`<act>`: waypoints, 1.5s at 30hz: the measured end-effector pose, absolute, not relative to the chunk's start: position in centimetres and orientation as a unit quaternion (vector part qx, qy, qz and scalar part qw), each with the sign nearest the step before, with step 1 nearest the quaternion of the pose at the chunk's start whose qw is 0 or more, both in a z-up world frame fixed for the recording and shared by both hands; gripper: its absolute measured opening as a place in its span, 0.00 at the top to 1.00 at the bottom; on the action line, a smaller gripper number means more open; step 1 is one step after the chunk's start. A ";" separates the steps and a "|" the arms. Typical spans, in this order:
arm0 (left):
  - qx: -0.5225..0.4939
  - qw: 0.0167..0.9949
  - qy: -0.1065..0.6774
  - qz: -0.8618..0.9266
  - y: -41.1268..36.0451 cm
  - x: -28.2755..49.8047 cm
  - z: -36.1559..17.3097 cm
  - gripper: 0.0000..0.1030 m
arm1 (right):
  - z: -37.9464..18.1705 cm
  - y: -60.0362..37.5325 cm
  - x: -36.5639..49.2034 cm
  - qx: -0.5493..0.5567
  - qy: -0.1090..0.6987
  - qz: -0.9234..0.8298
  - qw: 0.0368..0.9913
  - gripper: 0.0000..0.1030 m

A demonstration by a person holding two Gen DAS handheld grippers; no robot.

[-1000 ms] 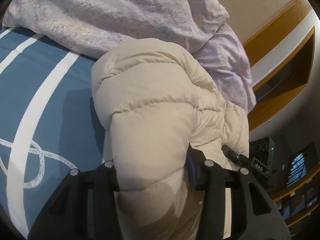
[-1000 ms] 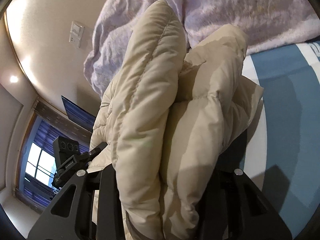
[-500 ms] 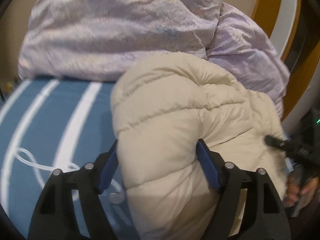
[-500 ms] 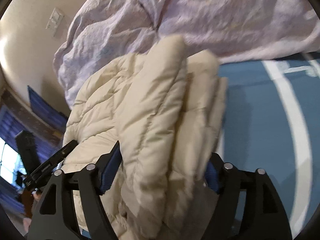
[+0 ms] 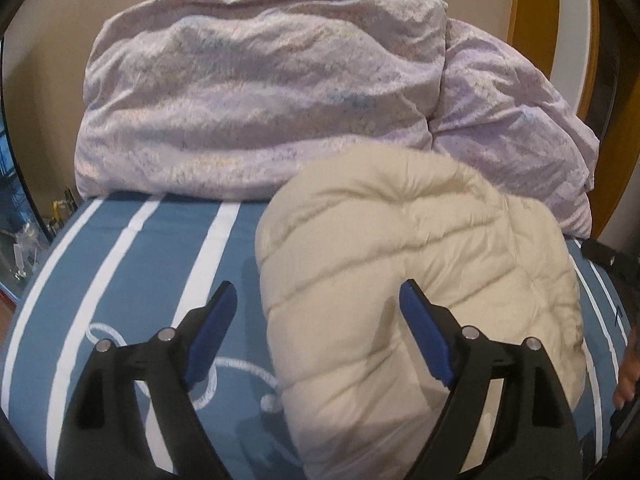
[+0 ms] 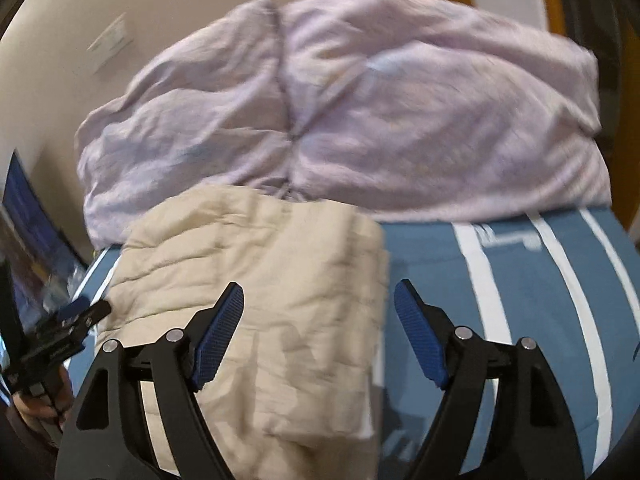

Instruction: Fold large clothes

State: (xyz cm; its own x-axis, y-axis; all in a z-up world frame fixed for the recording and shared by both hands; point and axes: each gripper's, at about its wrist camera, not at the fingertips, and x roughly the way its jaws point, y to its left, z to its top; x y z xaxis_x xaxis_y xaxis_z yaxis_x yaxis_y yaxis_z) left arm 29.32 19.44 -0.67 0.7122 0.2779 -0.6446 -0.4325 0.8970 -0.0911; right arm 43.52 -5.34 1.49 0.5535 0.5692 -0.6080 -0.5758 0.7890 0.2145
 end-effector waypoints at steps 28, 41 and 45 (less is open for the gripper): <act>-0.019 0.912 0.338 0.231 17.7 38.8 -5.7 0.14 | -6.2 1.1 47.1 -0.075 0.356 0.281 0.888 0.28; -0.013 0.904 0.357 0.236 18.0 39.5 -6.8 0.08 | -6.1 1.4 47.4 -0.081 0.365 0.270 0.887 0.26; -0.011 0.901 0.361 0.239 18.1 39.6 -6.9 0.07 | -6.2 1.6 47.5 -0.084 0.370 0.269 0.885 0.25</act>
State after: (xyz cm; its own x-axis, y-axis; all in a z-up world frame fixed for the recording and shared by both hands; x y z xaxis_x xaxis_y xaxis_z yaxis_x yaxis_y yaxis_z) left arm 39.61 18.08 -6.95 0.6251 0.4222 -0.6565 -0.4387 0.8857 0.1519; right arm 47.55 1.58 -6.20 0.5818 0.4142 -0.6999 -0.5388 0.8410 0.0499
